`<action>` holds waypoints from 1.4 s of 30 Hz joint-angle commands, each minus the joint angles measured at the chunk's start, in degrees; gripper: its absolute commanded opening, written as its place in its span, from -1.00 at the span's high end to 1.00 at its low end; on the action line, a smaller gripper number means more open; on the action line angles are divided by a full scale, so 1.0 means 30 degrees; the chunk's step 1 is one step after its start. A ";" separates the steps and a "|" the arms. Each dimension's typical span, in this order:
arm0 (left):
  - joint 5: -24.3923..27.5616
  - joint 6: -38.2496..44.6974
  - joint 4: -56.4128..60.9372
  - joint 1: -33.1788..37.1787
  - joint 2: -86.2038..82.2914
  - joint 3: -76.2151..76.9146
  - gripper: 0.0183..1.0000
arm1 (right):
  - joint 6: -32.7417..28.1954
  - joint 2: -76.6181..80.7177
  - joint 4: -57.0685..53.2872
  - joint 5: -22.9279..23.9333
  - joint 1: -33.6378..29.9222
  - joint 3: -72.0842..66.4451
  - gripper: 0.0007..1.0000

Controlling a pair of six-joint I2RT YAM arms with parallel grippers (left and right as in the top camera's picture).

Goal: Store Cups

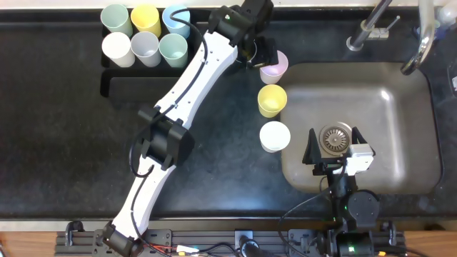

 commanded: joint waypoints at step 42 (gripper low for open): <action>-0.5071 -0.2346 -0.6921 1.0426 -0.9675 -0.1668 0.96 | -0.0117 -0.0138 0.0102 -0.0138 -0.0117 -0.0262 -1.00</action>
